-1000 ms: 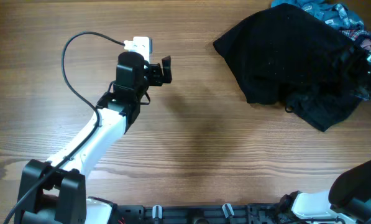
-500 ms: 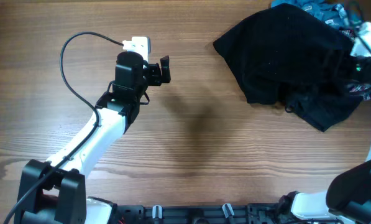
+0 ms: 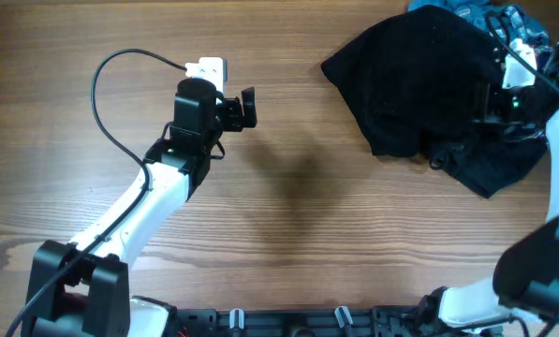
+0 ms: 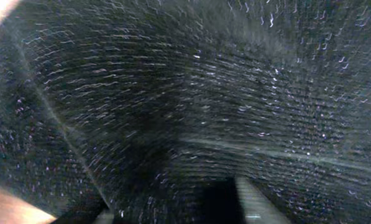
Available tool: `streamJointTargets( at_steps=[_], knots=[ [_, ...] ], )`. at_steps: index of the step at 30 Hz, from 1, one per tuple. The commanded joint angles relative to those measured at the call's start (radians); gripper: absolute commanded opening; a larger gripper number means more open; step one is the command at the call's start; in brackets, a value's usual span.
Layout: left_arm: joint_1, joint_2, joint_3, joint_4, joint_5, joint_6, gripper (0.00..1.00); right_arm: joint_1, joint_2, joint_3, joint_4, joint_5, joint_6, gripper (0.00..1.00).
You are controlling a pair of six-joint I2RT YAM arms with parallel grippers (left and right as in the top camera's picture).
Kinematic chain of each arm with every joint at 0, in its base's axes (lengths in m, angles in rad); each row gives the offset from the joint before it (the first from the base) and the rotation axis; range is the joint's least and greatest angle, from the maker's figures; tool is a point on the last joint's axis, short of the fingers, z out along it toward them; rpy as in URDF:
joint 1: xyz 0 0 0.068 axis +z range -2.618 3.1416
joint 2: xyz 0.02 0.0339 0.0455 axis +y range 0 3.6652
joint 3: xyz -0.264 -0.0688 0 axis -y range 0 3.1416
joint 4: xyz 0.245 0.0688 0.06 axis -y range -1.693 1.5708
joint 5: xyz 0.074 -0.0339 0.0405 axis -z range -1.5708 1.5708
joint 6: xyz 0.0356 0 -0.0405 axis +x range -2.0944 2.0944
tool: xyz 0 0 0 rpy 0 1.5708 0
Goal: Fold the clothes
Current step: 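Reach the right gripper into the clothes pile and grasp the black garment, then lift the black garment with the right gripper toward the left gripper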
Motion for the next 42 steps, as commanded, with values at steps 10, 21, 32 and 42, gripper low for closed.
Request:
streamJointTargets(
  at_steps=[10, 21, 32, 42],
  knots=[
    [0.003, 0.004, 0.021, 0.011, -0.006, -0.009, 1.00, 0.086, -0.012, 0.102, 0.018, -0.061, 0.111, 0.05],
    [0.018, -0.002, 0.021, 0.011, -0.006, -0.048, 1.00, 0.304, -0.058, 0.420, -0.042, -0.003, 0.188, 0.04],
    [0.182, -0.255, 0.021, -0.126, 0.036, -0.095, 1.00, 0.589, -0.057, 0.536, 0.268, 0.042, 0.381, 0.04],
    [0.269, -0.342, 0.021, -0.285, 0.036, -0.096, 1.00, 0.853, -0.045, 0.536, 0.654, 0.231, 0.475, 0.04]
  ],
)
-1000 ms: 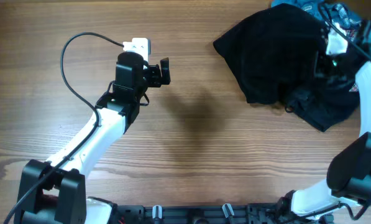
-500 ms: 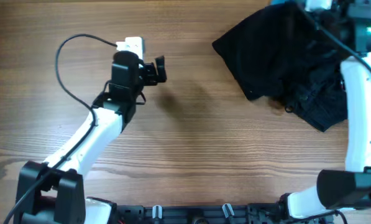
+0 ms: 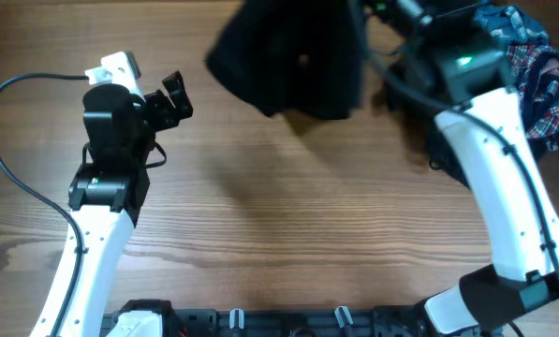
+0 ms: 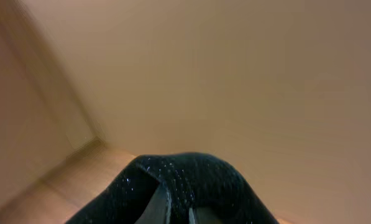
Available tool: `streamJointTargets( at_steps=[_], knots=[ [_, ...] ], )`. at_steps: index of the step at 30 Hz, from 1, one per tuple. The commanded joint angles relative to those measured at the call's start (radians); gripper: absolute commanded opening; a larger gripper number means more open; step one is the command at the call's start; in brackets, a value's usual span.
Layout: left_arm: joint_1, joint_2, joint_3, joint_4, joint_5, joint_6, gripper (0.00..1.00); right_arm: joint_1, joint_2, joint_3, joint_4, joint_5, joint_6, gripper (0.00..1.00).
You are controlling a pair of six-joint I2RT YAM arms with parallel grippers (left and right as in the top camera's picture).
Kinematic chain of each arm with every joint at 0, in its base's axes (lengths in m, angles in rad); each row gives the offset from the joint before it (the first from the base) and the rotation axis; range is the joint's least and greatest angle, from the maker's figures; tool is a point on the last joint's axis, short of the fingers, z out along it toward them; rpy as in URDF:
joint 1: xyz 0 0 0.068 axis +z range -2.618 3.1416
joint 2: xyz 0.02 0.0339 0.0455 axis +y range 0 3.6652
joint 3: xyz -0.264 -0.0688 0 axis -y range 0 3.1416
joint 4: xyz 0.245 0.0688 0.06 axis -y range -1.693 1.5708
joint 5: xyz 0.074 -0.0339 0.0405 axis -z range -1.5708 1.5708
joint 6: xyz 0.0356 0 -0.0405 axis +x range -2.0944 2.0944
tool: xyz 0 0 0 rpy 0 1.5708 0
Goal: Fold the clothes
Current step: 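Lift the black garment with the right gripper toward the left gripper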
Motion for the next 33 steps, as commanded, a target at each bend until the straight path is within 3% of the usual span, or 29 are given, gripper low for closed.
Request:
streamJointTargets(
  at_steps=[1, 11, 16, 21, 30, 33],
  knots=[
    [0.005, -0.003, 0.015, -0.039, 0.013, -0.009, 1.00, 0.093, -0.010, 0.049, 0.100, 0.119, 0.030, 0.04],
    [0.005, -0.004, 0.015, -0.115, 0.014, -0.009, 1.00, 0.155, 0.080, 0.049, 0.150, 0.117, 0.065, 0.04],
    [0.005, -0.004, 0.015, -0.125, 0.089, 0.003, 1.00, 0.155, 0.077, 0.049, 0.154, 0.115, 0.062, 0.04],
    [0.033, -0.004, 0.015, -0.137, 0.325, -0.008, 1.00, 0.152, 0.077, 0.049, 0.137, 0.119, 0.047, 0.04],
    [0.271, 0.044, 0.015, -0.143, 0.743, -0.274, 1.00, 0.145, 0.076, 0.049, 0.127, 0.109, 0.063, 0.04],
    [0.330, 0.102, 0.015, -0.089, 0.884, -0.290, 1.00, 0.145, 0.074, 0.049, 0.123, 0.088, 0.085, 0.04]
  ],
)
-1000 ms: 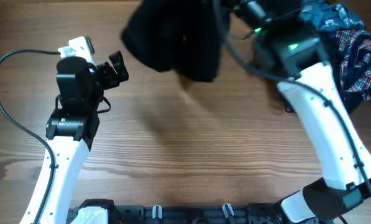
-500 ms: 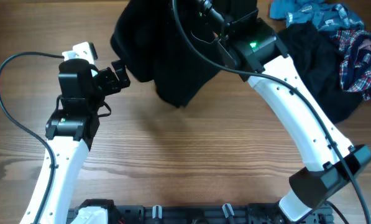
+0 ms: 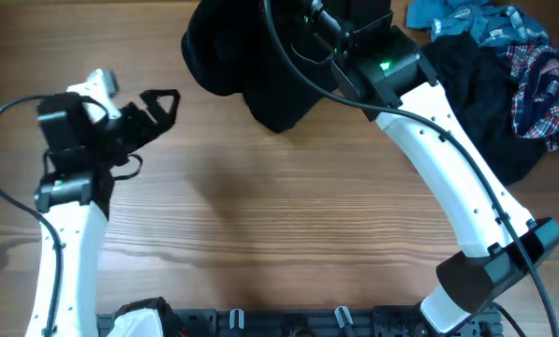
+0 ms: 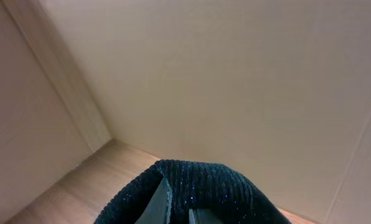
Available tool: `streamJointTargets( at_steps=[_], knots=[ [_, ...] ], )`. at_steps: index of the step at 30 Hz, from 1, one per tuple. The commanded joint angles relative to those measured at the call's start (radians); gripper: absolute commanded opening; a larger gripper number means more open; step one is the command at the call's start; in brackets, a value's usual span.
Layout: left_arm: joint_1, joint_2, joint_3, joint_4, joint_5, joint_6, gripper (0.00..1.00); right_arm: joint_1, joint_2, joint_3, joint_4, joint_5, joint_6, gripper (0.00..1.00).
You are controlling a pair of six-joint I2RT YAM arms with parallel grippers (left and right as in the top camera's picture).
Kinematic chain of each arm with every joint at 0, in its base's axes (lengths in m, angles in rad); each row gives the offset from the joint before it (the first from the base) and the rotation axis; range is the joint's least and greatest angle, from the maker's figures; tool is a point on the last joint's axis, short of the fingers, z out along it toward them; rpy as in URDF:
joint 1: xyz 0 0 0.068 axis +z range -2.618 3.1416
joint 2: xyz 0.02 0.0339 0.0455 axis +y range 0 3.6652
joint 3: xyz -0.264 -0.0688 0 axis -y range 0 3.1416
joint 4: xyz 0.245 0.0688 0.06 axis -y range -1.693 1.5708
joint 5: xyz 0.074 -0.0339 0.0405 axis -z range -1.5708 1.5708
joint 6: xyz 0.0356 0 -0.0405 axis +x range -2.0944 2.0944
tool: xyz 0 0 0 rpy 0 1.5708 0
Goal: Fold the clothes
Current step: 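Lift the black garment with the right gripper toward the left gripper, then grasp the garment's edge with the left gripper and pull it left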
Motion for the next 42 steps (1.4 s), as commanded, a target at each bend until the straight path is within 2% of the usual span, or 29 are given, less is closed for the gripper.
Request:
streamJointTargets(
  at_steps=[1, 5, 11, 16, 23, 31, 39, 40, 42],
  knots=[
    [0.079, 0.092, 0.014, 0.079, 0.317, -0.091, 1.00, 0.000, -0.039, 0.045, 0.026, -0.035, 0.026, 0.04],
    [0.097, 0.203, 0.014, 0.243, 0.484, -0.100, 1.00, 0.000, -0.039, 0.045, 0.009, -0.055, 0.051, 0.04],
    [0.097, 0.315, 0.014, 0.364, 0.490, -0.113, 1.00, 0.000, -0.039, 0.045, 0.002, -0.073, 0.051, 0.04],
    [0.096, 0.323, 0.014, 0.435, 0.497, -0.117, 1.00, 0.000, -0.039, 0.045, 0.002, -0.074, 0.047, 0.04],
    [0.059, 0.324, 0.014, 0.702, 0.500, -0.255, 1.00, 0.000, -0.039, 0.045, 0.007, -0.094, 0.049, 0.04],
    [-0.051, 0.333, 0.014, 0.726, 0.435, -0.280, 1.00, 0.000, -0.046, 0.045, 0.016, -0.095, 0.048, 0.04],
    [-0.056, 0.333, 0.014, 0.814, 0.394, -0.328, 1.00, 0.000, -0.050, 0.045, 0.013, -0.123, 0.047, 0.04],
    [-0.056, 0.333, 0.014, 0.813, 0.388, -0.329, 0.98, 0.000, -0.050, 0.045, 0.014, -0.123, 0.047, 0.04],
    [-0.056, 0.333, 0.014, 0.813, 0.384, -0.329, 0.88, 0.000, -0.050, 0.045, 0.014, -0.123, 0.047, 0.04]
  ],
)
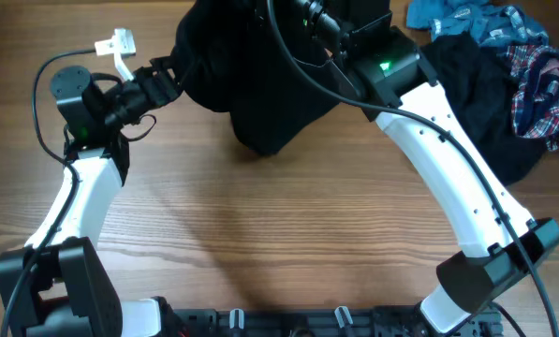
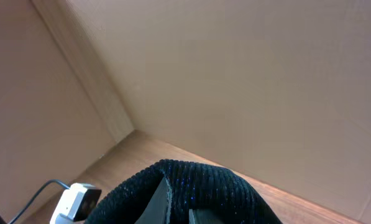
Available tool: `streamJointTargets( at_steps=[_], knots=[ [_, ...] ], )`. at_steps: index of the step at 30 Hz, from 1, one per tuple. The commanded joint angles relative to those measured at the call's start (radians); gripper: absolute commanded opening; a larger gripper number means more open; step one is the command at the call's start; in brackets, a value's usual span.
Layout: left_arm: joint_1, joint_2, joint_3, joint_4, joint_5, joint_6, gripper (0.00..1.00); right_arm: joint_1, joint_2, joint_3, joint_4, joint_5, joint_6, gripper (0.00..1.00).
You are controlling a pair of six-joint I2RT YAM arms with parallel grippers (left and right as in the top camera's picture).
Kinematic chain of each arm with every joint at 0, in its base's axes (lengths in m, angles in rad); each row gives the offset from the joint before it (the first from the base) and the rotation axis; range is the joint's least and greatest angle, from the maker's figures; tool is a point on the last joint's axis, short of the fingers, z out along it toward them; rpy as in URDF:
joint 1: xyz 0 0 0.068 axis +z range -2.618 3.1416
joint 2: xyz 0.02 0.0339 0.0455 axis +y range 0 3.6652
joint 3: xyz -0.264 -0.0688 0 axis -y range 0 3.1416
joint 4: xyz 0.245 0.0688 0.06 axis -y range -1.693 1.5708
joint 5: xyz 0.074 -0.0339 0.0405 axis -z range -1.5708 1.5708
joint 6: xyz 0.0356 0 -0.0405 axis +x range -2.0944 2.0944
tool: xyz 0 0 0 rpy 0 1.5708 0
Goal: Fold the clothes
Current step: 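Grasp the garment's edge with the left gripper and pull it left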
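A black ribbed garment [image 1: 265, 94] hangs over the back middle of the table. My right gripper [image 2: 176, 200] is shut on its top edge, and the cloth [image 2: 235, 193] is draped over the fingers. The right arm [image 1: 429, 122] reaches in from the right. In the overhead view my left gripper [image 1: 167, 77] is at the garment's left edge, its fingertips against the cloth. Whether it has closed on the cloth is hidden by the dark fabric.
More clothes are piled at the back right: a black piece [image 1: 480, 103], a blue cloth [image 1: 462, 14] and a plaid shirt [image 1: 541, 89]. The left wrist's white camera [image 1: 118, 44] and its cable [image 1: 50, 70] stick out at the back left. A wall [image 2: 235, 74] stands beyond the table.
My left gripper was open and clear of the garment on its left. Now it is at the garment's left edge. The right gripper holds the garment in almost the same place.
My right gripper was buried in the black clothes at the back right, with the left gripper idle at mid-left. Then the right held a black garment up over the back middle. The left arm swung left and faced it open, and now touches its edge.
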Motion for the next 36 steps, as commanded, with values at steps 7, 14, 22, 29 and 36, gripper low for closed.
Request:
streamJointTargets(
  at_steps=[7, 14, 22, 29, 36],
  knots=[
    [-0.001, 0.006, 0.009, 0.008, -0.041, -0.028, 0.09, -0.002, -0.050, 0.045, 0.035, -0.029, -0.022, 0.04],
    [0.036, 0.005, 0.009, 0.068, -0.055, -0.113, 0.04, -0.023, -0.052, 0.045, -0.045, -0.019, -0.101, 0.04],
    [0.143, 0.005, 0.009, 0.090, -0.055, -0.124, 0.04, -0.093, -0.052, 0.045, -0.245, -0.007, -0.162, 0.04],
    [0.229, 0.004, 0.022, 0.139, -0.042, -0.169, 0.04, -0.136, -0.058, 0.045, -0.332, -0.033, -0.251, 0.04],
    [0.311, 0.003, 0.166, 0.157, 0.058, -0.199, 0.04, -0.216, -0.071, 0.045, -0.463, -0.034, -0.323, 0.04]
  ],
)
